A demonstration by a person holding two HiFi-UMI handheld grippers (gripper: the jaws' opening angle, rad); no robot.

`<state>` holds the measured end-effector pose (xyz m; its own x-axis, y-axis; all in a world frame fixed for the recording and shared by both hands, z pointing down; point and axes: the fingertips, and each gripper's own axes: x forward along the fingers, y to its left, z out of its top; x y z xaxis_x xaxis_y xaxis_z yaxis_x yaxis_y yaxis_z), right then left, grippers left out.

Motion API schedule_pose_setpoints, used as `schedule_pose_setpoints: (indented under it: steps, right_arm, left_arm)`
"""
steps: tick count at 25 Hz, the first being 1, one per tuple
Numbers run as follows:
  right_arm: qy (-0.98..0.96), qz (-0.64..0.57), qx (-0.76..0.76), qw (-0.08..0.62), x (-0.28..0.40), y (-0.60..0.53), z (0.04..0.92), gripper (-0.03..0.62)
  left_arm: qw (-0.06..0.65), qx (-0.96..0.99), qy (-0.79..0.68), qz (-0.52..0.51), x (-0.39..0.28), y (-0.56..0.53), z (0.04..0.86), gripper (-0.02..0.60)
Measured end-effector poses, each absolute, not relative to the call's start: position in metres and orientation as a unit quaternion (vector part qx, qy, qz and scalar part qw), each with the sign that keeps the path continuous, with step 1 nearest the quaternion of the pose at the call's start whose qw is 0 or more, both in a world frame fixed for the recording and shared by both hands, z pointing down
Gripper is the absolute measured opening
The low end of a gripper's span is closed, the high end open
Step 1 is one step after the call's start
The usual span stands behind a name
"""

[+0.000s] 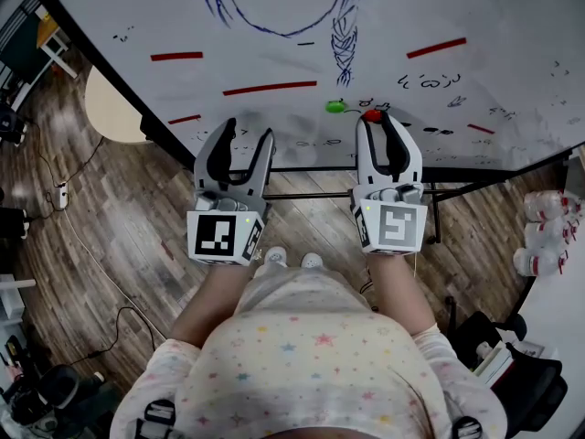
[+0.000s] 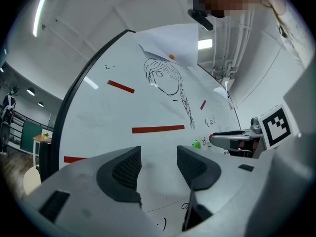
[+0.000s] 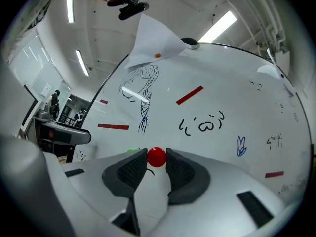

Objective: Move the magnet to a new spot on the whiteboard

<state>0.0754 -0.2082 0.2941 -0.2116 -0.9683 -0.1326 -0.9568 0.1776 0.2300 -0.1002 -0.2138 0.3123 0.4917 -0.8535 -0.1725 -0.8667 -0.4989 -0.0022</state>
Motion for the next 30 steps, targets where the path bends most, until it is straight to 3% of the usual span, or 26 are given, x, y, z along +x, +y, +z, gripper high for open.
schedule_pose_setpoints:
  steps: [30]
  right_arm:
    - [-0.75, -0.125, 0.65, 0.001, 0.141, -0.173, 0.279, 0.118]
  left_arm:
    - [0.043, -0.882, 0.463, 0.074, -0.032, -0.196, 0.304, 0.206]
